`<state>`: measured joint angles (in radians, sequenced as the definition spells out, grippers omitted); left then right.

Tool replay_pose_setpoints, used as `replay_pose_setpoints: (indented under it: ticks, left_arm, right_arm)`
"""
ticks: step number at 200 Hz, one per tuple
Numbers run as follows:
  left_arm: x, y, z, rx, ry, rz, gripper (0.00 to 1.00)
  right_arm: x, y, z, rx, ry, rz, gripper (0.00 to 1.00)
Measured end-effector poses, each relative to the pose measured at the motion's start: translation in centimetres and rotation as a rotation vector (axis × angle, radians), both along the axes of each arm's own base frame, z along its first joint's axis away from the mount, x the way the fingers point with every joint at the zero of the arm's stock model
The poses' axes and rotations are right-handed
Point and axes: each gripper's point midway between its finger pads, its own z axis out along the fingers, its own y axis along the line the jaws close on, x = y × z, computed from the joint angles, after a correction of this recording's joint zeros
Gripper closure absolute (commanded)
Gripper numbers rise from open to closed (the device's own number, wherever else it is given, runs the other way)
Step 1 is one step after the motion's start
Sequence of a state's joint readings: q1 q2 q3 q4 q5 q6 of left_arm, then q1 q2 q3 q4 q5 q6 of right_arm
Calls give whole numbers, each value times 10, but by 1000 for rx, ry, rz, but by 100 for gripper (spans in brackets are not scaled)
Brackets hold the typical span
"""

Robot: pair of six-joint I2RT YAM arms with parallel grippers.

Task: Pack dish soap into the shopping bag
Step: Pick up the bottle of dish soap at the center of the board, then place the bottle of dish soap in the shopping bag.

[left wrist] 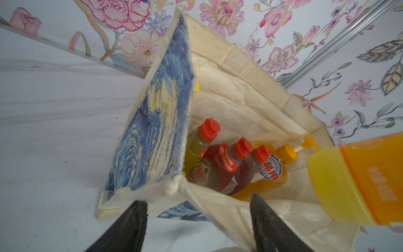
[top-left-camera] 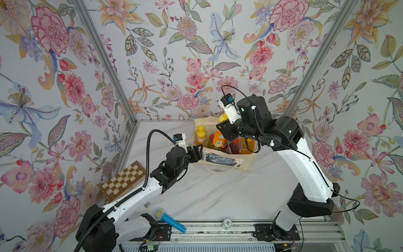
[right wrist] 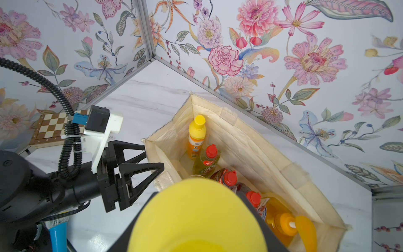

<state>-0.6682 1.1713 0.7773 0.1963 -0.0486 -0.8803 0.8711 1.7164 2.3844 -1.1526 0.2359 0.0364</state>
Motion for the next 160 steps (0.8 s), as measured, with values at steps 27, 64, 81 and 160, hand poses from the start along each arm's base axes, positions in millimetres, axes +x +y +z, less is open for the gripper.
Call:
replay_pose_setpoints:
  ticks: [27, 64, 81, 160]
  left_arm:
    - [1, -4, 3, -12, -7, -14, 33]
    - [1, -6, 6, -23, -13, -21, 62]
    - [0, -6, 6, -34, -6, -24, 74]
    - [-4, -10, 8, -51, 0, -52, 100]
  right_arm:
    - [18, 14, -18, -42, 8, 5, 93]
    - [32, 33, -32, -43, 12, 27, 95]
    - [36, 41, -38, -30, 8, 43, 95]
    - [55, 73, -93, -20, 37, 86, 95]
